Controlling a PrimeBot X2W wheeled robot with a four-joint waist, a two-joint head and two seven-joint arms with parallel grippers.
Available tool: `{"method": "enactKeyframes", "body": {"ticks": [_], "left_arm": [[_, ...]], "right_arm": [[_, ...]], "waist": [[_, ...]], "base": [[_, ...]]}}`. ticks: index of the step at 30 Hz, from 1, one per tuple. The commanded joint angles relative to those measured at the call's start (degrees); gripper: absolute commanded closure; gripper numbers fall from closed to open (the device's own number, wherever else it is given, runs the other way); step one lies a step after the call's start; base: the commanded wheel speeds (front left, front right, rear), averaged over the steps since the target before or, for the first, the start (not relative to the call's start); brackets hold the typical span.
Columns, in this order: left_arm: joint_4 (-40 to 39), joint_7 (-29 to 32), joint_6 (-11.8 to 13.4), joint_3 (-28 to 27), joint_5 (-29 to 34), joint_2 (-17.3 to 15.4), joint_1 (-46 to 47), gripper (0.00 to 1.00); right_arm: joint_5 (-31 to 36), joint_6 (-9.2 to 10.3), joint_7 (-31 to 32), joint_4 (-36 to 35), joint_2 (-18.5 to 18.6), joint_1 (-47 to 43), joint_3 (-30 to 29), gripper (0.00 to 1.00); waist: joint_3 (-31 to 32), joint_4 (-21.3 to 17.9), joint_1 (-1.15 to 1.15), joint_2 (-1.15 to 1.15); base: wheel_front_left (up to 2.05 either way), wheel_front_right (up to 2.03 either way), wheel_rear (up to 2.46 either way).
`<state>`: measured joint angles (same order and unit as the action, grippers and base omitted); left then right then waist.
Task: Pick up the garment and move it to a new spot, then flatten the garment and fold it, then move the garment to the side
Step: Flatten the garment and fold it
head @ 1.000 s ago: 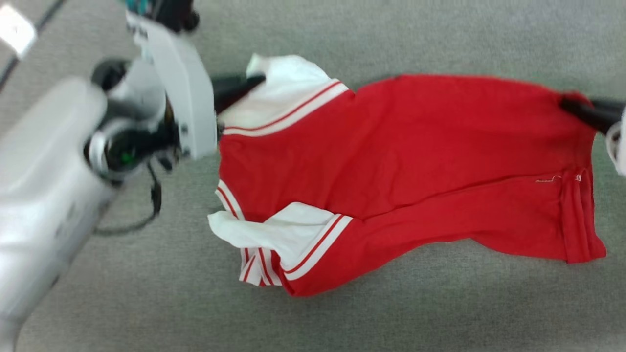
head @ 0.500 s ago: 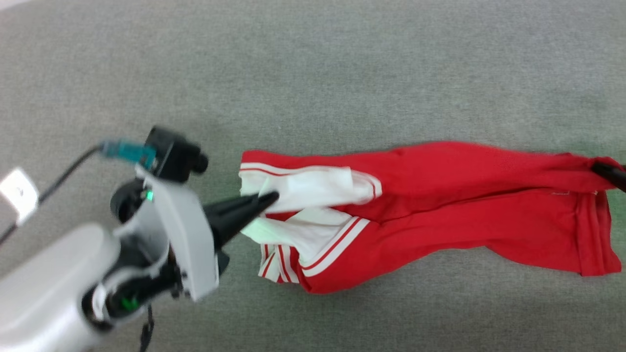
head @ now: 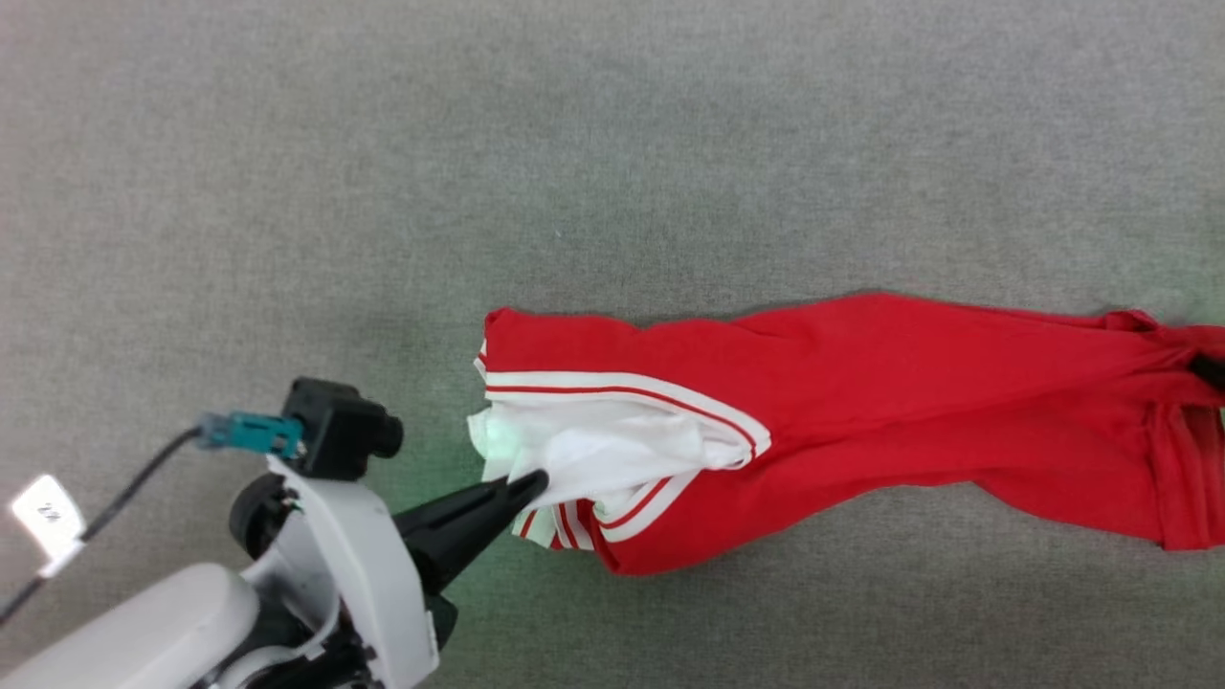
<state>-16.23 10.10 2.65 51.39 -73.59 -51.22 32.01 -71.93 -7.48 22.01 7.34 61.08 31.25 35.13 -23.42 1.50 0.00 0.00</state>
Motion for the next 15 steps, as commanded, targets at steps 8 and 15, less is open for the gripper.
{"method": "enactKeyframes", "body": {"ticks": [8,15], "left_arm": [[9.94,0.64,-3.15,0.96,-0.14,5.68,2.88,1.0],[15.03,0.04,-4.66,1.47,0.26,8.14,3.62,1.0]], "right_arm": [[2.53,-0.02,0.16,2.83,-4.68,0.3,0.62,1.0],[4.14,0.01,0.25,5.46,-7.9,1.06,2.14,1.0]], "waist": [[-2.47,-0.05,0.0,0.0],[-1.84,-0.16,0.0,0.0]], "base": [[0.0,0.0,0.0],[0.0,0.0,0.0]]}}
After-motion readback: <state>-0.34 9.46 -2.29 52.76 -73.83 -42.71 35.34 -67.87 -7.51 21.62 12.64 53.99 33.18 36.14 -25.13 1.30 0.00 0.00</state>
